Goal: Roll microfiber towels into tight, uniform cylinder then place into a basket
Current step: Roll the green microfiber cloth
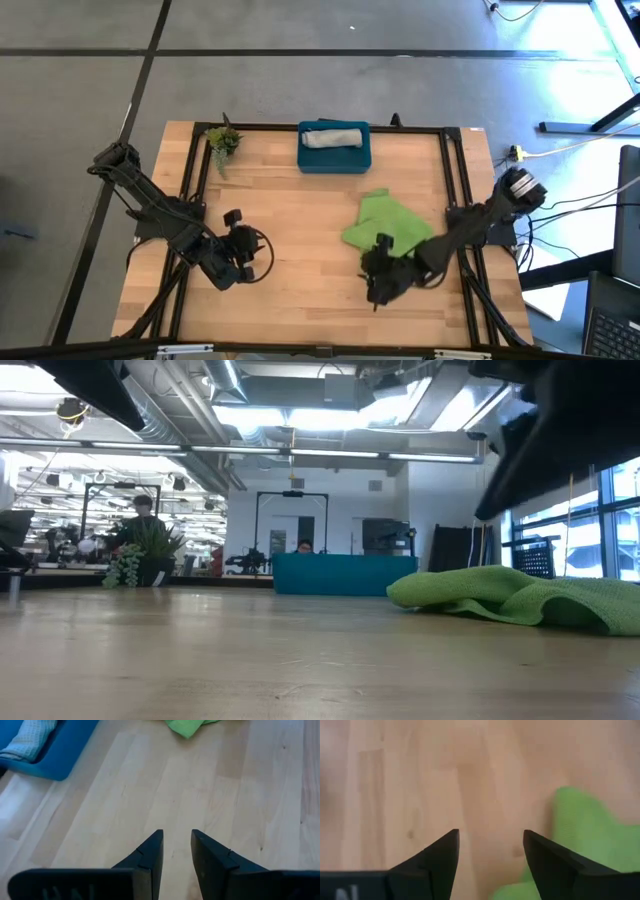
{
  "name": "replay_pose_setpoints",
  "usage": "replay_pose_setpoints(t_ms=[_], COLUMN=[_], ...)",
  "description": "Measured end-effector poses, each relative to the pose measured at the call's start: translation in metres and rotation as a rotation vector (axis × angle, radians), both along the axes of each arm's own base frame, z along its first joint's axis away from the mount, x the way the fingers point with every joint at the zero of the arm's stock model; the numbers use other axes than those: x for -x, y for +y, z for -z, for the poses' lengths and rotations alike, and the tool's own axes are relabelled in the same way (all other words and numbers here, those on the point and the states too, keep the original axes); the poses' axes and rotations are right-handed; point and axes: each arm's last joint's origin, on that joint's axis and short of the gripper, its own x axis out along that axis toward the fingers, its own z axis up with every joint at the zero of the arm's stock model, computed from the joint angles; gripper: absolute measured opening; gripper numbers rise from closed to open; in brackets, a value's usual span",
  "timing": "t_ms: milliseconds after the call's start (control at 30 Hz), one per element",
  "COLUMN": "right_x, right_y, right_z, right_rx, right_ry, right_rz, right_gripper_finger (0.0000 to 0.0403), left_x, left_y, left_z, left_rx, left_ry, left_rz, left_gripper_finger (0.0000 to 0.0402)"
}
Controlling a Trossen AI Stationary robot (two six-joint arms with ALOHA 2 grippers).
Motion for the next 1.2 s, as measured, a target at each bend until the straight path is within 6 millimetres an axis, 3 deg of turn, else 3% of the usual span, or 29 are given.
replay_pose_setpoints(t_ms=[267,467,867,1200], right_x=[-0.002,0.000,0.006,-0.020], right_y=[0.028,0.039,0.014,-0.005], right_z=[0.021,0.020,0.023,0.042], right_rx=[0.021,0.096,0.225,0.034], right_ry=[0.192,0.313,0.423,0.433], right_rz=[0.154,0.269,0.621,0.578], right_gripper_finger=[0.0222,0.0222,0.0222,0.0222], left_x=[0.000,0.000,0.002,0.009], left_y=[0.000,0.000,-0.002,-0.011], left_z=[0.000,0.000,0.000,0.000], left_rx=[-0.009,-0.019,-0.020,-0.021], left_ry=[0.007,0.023,0.024,0.025], left_rz=[0.013,0.034,0.046,0.091], left_gripper_finger=[0.0090,0.0090,0.0090,0.0090])
